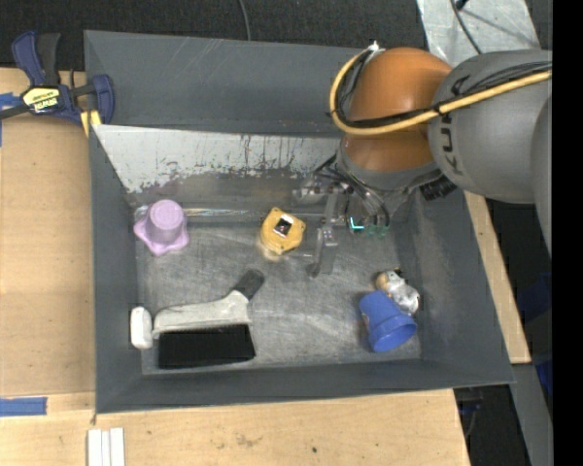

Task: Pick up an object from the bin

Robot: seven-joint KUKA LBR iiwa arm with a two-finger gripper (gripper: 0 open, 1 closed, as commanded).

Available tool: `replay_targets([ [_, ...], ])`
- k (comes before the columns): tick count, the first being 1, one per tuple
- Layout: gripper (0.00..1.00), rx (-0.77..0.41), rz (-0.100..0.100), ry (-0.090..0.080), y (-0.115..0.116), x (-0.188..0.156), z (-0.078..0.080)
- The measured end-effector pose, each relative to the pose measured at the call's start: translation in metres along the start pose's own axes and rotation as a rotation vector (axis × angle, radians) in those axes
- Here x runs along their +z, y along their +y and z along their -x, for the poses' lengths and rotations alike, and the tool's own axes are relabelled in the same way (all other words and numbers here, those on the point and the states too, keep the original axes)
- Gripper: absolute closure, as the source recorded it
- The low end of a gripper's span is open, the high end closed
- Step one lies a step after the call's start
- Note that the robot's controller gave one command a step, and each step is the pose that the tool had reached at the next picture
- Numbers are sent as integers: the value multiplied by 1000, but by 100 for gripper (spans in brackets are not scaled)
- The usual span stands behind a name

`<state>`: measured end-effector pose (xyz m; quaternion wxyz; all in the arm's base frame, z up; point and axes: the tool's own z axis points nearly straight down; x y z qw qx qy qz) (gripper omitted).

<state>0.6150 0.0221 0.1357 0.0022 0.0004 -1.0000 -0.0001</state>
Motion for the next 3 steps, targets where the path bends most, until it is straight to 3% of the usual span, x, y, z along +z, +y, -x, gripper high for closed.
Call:
replay_targets([
  [1, 0, 0, 0, -8, 0, -4, 2],
  [2, 0, 11, 0, -15, 3, 38, 3],
  [3, 100, 207, 2, -26, 36, 59, 5],
])
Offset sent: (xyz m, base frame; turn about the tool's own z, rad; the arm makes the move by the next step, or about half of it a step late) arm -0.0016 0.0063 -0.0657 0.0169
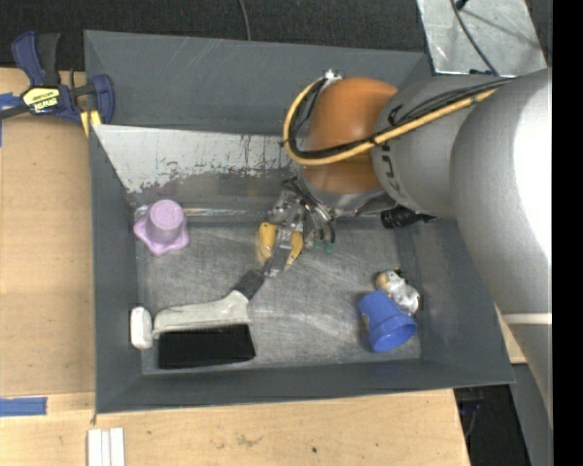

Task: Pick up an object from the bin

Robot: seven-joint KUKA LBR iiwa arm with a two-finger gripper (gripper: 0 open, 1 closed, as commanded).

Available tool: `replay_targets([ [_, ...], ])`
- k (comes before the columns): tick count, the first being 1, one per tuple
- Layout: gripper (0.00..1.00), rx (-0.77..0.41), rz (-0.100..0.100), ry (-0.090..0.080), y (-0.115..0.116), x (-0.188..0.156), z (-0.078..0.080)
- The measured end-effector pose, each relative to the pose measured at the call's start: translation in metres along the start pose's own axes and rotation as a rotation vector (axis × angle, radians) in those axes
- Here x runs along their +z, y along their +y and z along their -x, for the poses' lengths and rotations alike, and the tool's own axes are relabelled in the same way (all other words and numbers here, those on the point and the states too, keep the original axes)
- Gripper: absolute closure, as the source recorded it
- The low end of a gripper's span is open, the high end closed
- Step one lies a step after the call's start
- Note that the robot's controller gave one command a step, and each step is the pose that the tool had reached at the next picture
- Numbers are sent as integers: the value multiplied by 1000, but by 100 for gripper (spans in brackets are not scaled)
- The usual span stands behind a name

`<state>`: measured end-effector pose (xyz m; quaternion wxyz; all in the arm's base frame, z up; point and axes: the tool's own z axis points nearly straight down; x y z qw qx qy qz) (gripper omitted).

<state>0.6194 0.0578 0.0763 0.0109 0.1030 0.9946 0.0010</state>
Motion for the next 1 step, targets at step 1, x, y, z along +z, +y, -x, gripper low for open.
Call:
replay_targets([
  [1, 100, 0, 0, 0, 0, 0, 0],
])
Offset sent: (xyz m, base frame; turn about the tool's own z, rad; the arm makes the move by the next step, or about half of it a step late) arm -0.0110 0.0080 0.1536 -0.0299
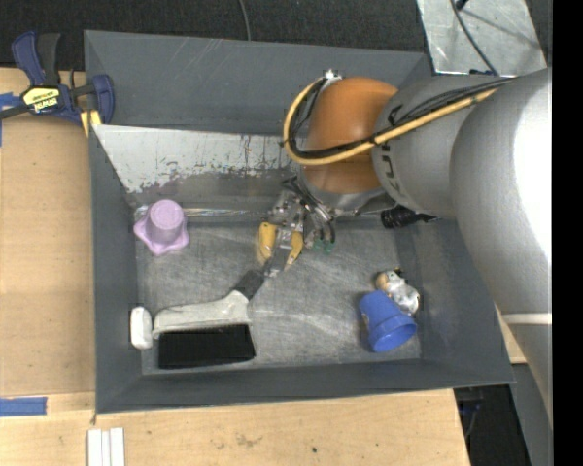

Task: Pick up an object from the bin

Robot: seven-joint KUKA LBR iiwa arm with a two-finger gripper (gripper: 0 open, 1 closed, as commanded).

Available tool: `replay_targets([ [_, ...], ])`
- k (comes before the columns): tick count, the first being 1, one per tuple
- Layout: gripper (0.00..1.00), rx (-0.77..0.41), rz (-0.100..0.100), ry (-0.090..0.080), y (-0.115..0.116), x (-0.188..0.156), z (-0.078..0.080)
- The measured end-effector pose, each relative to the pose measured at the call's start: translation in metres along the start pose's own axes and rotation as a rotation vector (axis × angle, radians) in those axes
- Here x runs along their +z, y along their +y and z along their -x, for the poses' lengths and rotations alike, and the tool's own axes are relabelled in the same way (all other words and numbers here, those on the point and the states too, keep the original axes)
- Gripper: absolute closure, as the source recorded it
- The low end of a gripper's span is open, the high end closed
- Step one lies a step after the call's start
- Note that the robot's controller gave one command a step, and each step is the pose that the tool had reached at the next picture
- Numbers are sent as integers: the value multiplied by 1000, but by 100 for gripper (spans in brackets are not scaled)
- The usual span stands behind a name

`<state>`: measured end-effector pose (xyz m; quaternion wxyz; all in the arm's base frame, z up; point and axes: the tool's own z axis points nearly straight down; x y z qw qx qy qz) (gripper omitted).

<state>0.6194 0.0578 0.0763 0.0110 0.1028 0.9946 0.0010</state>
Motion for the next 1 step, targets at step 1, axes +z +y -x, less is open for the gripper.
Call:
replay_targets([
  [1, 100, -29, -3, 18, 6, -155, -8],
])
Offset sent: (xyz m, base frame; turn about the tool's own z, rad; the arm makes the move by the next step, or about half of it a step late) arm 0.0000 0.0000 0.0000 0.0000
